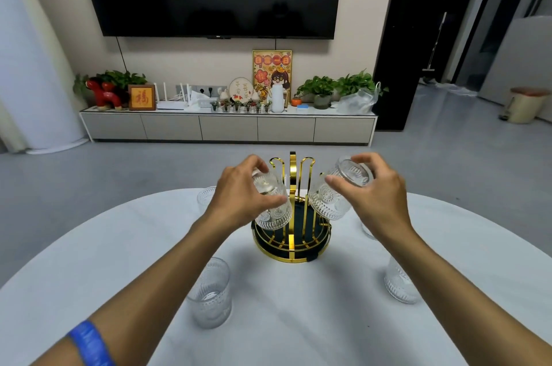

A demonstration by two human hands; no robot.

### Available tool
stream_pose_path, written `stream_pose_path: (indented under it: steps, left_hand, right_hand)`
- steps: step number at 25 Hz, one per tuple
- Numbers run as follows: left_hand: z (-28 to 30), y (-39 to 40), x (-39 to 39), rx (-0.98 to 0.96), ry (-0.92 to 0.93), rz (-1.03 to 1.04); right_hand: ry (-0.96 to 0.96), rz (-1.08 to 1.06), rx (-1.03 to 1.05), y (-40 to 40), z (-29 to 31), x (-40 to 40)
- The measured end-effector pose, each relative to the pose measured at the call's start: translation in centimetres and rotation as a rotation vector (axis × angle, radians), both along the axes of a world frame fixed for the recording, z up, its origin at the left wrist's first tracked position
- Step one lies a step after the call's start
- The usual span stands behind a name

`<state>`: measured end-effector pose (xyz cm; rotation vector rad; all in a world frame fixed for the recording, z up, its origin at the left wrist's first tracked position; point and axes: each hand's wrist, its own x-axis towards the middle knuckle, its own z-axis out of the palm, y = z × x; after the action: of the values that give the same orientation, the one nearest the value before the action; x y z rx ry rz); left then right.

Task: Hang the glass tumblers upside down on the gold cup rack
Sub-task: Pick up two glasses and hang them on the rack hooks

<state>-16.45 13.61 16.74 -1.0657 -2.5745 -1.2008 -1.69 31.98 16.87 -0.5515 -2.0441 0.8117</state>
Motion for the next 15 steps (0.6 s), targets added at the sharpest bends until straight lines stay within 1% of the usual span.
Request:
stream_pose_path:
  steps: [3, 8, 12, 15]
  left_hand:
    - [-1.5, 1.0, 0.1, -0.071, 0.03, -0.02]
    - [-3.4, 1.9, 0.1, -0.137, 0.026, -0.03]
    - [-4.0, 1.7, 0.0, -0.123, 0.023, -0.04]
    - [-4.1, 1.6, -0.2, -0.123, 0.033, -0.054]
  right_hand:
    - [-0.064, 0.013, 0.103, 0.0, -0.9, -1.3]
    - [-0.156, 0.048, 0.17, 0.3, -1.8, -3.1]
    - [-0.201, 0.091, 0.228, 0.4, -2.4, -3.4]
    - [-0.274, 0.115, 0.24, 0.2, -2.9, -3.6]
